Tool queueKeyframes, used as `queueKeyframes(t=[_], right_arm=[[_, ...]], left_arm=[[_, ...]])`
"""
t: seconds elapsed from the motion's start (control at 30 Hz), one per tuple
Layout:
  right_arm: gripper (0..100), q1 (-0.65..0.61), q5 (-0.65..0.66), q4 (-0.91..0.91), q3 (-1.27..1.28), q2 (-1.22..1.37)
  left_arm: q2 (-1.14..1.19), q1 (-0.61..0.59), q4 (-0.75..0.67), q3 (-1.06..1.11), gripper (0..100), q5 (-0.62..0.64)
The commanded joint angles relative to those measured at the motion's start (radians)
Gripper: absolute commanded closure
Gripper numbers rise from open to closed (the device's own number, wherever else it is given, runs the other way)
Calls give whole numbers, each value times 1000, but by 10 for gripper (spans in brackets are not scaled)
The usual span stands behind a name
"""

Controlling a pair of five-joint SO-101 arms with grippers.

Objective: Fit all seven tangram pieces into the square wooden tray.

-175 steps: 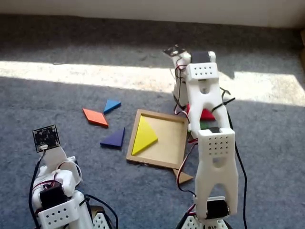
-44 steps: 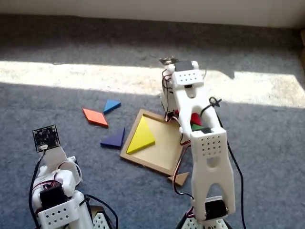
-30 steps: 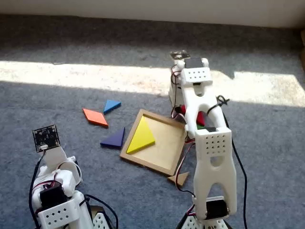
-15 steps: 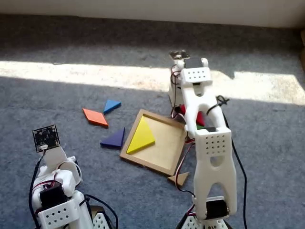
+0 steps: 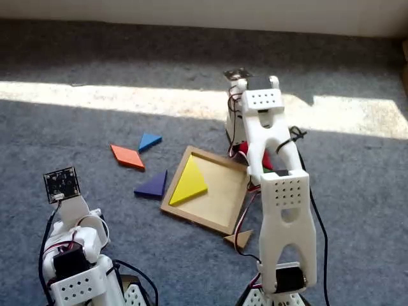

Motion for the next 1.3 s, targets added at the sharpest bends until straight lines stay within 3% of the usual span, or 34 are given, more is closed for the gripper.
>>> queueKeyframes(t=[0.0, 0.37, 0.67, 0.87, 1.1, 1.27], right_arm=[[833, -35, 46, 51, -96, -62], [833, -134, 129, 90, -91, -160], [833, -278, 258, 84, 367, -467], [833, -295, 296, -59, 633, -558], [815, -174, 129, -216, 604, -567], [644, -119, 18, -251, 550, -493]], left_arm=[[-25, -16, -17, 10, 994, -2], [-25, -16, -17, 10, 994, -2], [-25, -16, -17, 10, 994, -2], [-25, -16, -17, 10, 994, -2], [-25, -16, -17, 10, 994, -2], [-25, -16, -17, 10, 994, -2]])
